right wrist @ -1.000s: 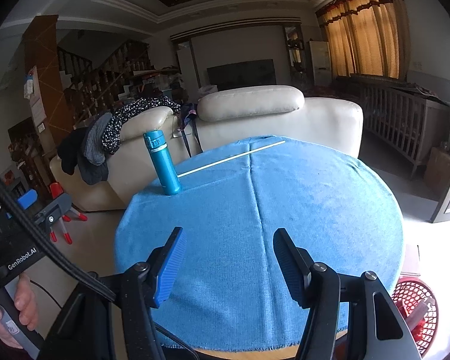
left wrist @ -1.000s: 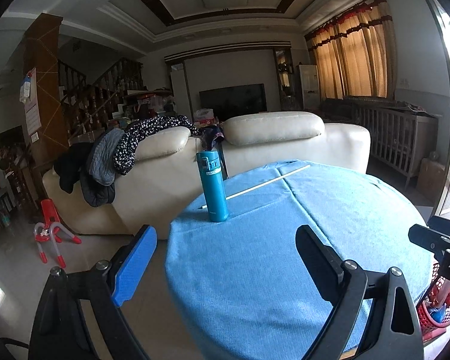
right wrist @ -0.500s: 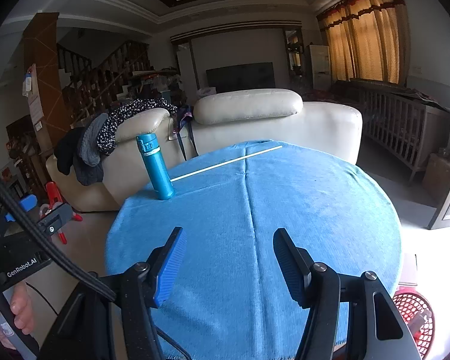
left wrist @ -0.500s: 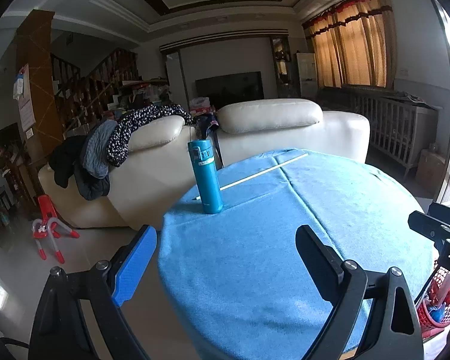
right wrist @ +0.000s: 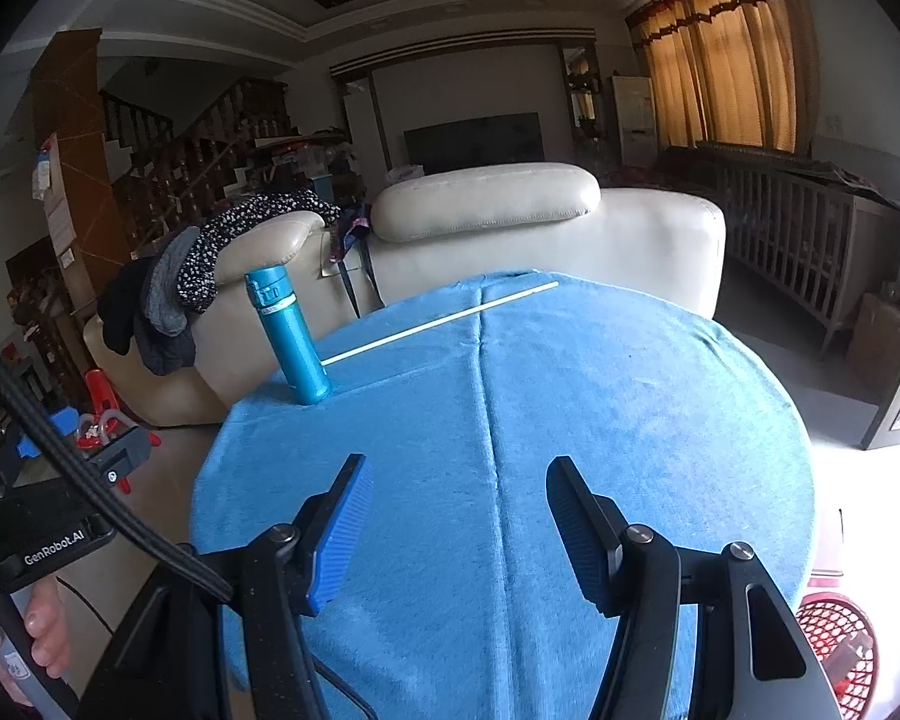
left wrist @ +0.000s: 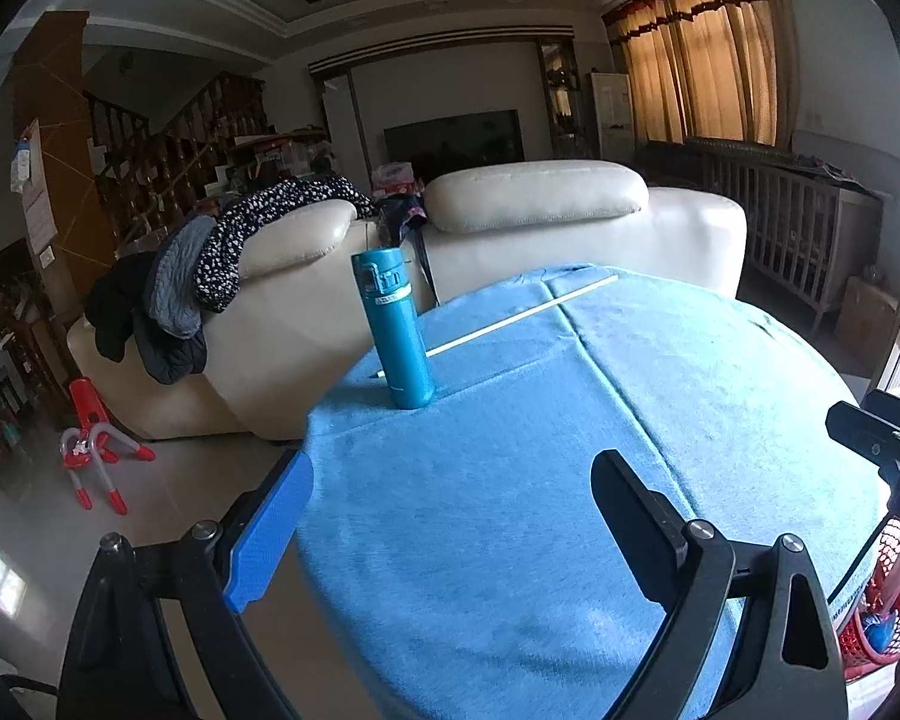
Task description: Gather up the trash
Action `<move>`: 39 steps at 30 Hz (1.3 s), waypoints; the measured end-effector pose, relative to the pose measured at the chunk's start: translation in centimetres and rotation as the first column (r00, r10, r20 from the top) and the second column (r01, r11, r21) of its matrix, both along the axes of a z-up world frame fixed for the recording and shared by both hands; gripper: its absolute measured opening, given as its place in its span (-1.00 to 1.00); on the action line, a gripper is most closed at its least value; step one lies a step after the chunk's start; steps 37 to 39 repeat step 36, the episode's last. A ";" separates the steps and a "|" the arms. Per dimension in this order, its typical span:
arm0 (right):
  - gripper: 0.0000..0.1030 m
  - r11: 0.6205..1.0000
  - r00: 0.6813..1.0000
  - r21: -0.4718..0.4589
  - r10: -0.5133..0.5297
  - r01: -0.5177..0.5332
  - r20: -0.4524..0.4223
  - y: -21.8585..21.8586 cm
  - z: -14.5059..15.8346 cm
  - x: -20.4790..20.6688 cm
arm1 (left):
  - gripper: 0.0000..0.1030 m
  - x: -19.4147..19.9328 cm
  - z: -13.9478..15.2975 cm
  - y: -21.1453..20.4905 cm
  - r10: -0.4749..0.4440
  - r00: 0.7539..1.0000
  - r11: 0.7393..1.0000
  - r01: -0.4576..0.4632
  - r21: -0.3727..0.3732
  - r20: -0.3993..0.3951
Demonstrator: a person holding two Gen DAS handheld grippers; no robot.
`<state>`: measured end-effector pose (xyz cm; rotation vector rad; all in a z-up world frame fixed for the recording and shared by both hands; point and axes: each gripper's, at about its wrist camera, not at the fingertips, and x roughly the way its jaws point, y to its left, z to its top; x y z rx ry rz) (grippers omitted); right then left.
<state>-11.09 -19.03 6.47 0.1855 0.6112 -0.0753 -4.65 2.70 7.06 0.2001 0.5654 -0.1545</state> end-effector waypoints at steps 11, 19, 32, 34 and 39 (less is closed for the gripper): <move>0.24 1.000 0.999 -0.003 -0.028 0.028 -0.043 -1.9 -2.1 2.0 | 0.83 2.2 -1.1 -1.7 0.000 0.999 1.000 0.000 0.003 -0.039; 0.24 0.999 0.996 -0.002 -0.042 0.042 -0.074 -3.2 -3.5 2.9 | 0.83 3.1 -1.7 -2.4 0.011 0.998 1.000 -0.011 0.001 -0.059; 0.24 0.998 0.991 0.006 -0.064 0.065 -0.114 -5.1 -5.3 4.4 | 0.83 5.0 -3.2 -4.0 -0.006 0.995 1.000 0.008 0.014 -0.096; 0.24 0.998 0.991 0.006 -0.069 0.070 -0.117 -5.4 -5.5 4.6 | 0.83 5.5 -3.9 -4.2 -0.008 0.995 1.000 0.010 0.014 -0.101; 0.24 0.995 0.989 -0.008 -0.095 0.095 -0.117 -6.7 -6.7 5.3 | 0.83 6.5 -5.1 -4.4 -0.009 0.991 1.000 0.011 0.010 -0.132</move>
